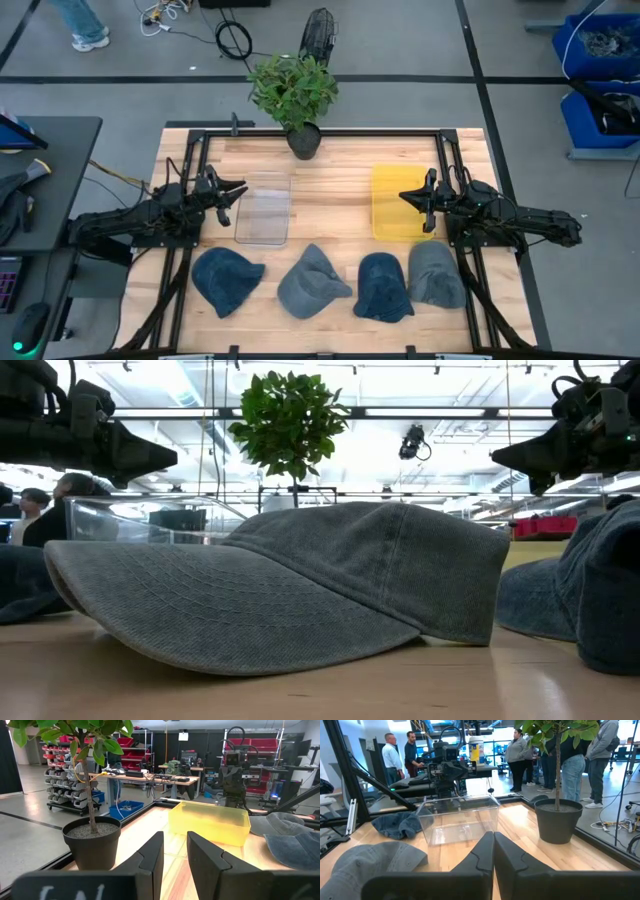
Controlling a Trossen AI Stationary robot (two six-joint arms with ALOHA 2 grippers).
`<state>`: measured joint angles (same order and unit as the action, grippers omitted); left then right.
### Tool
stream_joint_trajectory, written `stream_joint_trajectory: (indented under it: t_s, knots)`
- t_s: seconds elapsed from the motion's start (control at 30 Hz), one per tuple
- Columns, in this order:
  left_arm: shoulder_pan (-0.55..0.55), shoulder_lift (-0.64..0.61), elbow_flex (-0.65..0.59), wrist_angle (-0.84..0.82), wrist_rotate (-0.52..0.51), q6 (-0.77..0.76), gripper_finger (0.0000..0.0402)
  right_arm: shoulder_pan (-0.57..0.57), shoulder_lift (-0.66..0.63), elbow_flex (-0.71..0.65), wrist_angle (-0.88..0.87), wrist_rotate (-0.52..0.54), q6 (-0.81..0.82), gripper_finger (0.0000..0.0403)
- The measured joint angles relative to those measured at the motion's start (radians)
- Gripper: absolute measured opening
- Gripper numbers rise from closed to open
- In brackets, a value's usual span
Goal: Pick & Place hat
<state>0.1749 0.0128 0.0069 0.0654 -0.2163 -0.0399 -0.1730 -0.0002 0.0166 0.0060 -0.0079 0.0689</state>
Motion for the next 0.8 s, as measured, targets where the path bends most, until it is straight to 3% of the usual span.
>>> stream_joint_trajectory:
  t_s: [0.27,0.47,0.63,0.8]
  knots:
    - [0.0,0.0,0.0,0.037,-0.002,-0.003,0.0087,0.0,0.0,0.0,0.0,0.0,-0.01,0.0013]
    - [0.0,0.0,0.003,0.116,-0.002,-0.279,0.0087,0.0,0.0,0.0,0.0,0.001,0.078,0.0013]
    - [0.0,0.0,0.044,0.118,0.004,-0.296,0.0087,0.0,0.0,0.0,0.01,0.057,0.046,0.0013]
    - [-0.026,0.013,0.204,0.121,0.214,-0.265,0.0087,0.0,0.0,0.001,0.077,0.105,0.152,0.0014]
